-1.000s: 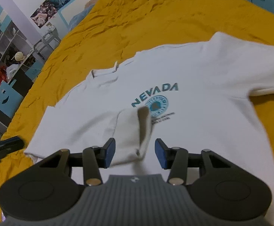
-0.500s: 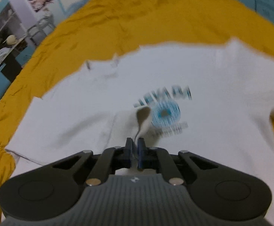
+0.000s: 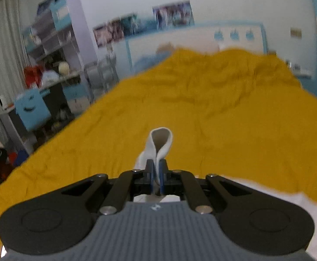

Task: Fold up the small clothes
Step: 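Grasp the sweatshirt side edge with the right gripper and fold it inward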

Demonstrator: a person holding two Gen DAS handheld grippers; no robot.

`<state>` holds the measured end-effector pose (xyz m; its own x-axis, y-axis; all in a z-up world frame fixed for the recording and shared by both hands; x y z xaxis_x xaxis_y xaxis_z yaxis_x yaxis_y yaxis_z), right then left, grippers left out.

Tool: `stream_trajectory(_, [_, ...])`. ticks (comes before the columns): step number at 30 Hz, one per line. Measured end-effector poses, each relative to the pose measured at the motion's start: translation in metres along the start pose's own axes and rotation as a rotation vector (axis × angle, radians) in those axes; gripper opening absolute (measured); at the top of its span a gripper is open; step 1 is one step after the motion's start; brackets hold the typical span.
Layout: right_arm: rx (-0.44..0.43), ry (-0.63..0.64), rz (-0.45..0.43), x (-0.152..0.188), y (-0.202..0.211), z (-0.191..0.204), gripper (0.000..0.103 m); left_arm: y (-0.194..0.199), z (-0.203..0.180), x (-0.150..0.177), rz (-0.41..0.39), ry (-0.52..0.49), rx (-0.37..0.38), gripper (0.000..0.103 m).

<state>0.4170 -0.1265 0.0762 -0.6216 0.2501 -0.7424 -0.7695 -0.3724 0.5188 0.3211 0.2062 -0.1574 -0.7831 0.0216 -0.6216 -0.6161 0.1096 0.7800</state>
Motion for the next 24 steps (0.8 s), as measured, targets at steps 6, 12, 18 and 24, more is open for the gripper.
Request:
stream_trajectory(6, [0.146,-0.091,-0.029,-0.012,0.013,-0.073,0.0,-0.001,-0.003,0.003,0.018,-0.014,-0.018,0.021])
stream_trajectory(12, [0.393,-0.215,0.171,0.068,-0.034,-0.195,0.0,-0.004,-0.007,0.003,0.038,-0.043,-0.04,0.021])
stream_trajectory(18, [0.438,-0.319,0.27,0.128,-0.05,-0.251,0.0,0.003,-0.007,0.003,0.082,-0.065,-0.037,0.023])
stream_trajectory(24, [0.399,-0.334,0.271,0.124,-0.041,-0.253,0.0,0.02,-0.006,0.002,0.163,-0.101,-0.025,0.024])
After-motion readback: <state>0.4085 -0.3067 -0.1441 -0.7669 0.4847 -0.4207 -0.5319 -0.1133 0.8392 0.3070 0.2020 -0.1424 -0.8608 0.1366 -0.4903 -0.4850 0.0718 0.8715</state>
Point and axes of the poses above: each gripper's, at about its wrist camera, not at the fingertips, and y roughly against the way its jaws point, z to its left, x to its underside, the point moved 6 cm from there along -y, roughly the way its jaws point, and after that the axes turned 14 degrees about -y, right-handed, at the moved point
